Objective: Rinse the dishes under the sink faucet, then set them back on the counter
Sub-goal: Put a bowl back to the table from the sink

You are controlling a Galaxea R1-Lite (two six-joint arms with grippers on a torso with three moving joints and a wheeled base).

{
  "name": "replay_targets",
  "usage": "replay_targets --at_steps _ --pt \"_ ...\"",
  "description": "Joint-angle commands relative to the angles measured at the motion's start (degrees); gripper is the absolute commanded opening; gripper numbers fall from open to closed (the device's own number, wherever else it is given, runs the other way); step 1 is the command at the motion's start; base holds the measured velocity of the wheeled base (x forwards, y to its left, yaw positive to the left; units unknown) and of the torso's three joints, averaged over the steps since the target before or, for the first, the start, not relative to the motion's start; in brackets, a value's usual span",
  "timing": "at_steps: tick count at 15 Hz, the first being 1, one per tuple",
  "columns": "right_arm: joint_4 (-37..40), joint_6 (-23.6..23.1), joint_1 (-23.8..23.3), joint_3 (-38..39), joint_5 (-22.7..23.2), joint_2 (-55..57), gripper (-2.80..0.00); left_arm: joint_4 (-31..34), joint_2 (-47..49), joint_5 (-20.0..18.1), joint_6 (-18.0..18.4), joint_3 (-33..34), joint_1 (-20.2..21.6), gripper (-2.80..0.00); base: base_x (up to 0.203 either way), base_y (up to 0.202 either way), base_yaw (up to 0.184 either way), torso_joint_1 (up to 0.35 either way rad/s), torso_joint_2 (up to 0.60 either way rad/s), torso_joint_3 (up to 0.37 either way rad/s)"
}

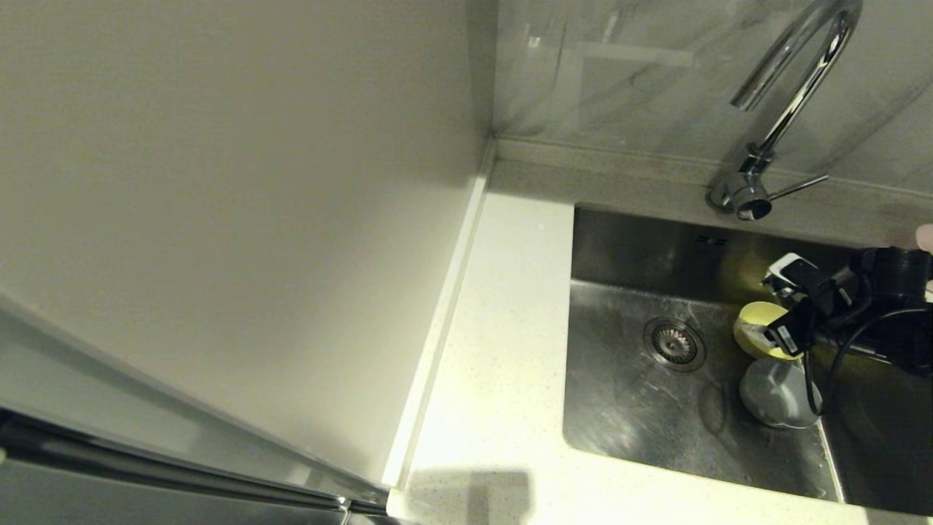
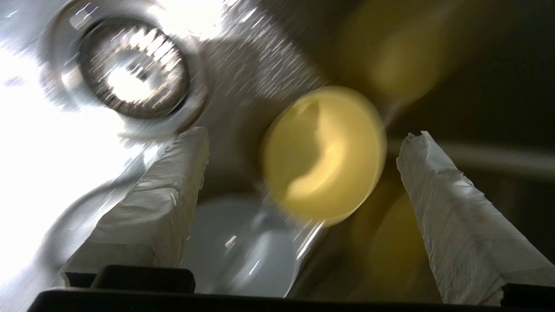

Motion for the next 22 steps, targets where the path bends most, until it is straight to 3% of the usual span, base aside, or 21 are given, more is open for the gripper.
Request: replay_targets --at_steps 1,4,9,15,22 --pt "-8.5 -0.9 1.2 -0.7 -1.2 4.9 0.00 0.0 0.0 0.0 0.0 0.2 0.0 -2.80 0.000 0.000 0.000 0.000 0.00 0.000" --pt "-14.3 -3.5 1.4 -2.4 -1.7 8.8 0.00 0.0 0.0 0.0 0.0 0.2 0.0 -2.80 0.000 0.000 0.000 0.000 0.00 0.000" --pt "-13.2 -3.5 1.1 -2.8 -5.6 10.1 0.00 0.0 0.0 0.0 0.0 0.2 0.0 -2.80 0.000 0.000 0.000 0.000 0.00 0.000" --pt "6.3 -3.1 0.7 -6.0 -13.8 9.4 0.00 0.0 0.0 0.0 0.0 0.2 0.0 -2.80 0.000 0.000 0.000 0.000 0.00 0.000" --pt "7.9 -1.7 1.3 -11.7 -13.9 14.9 0.00 0.0 0.0 0.0 0.0 0.2 0.0 -2.80 0.000 0.000 0.000 0.000 0.00 0.000"
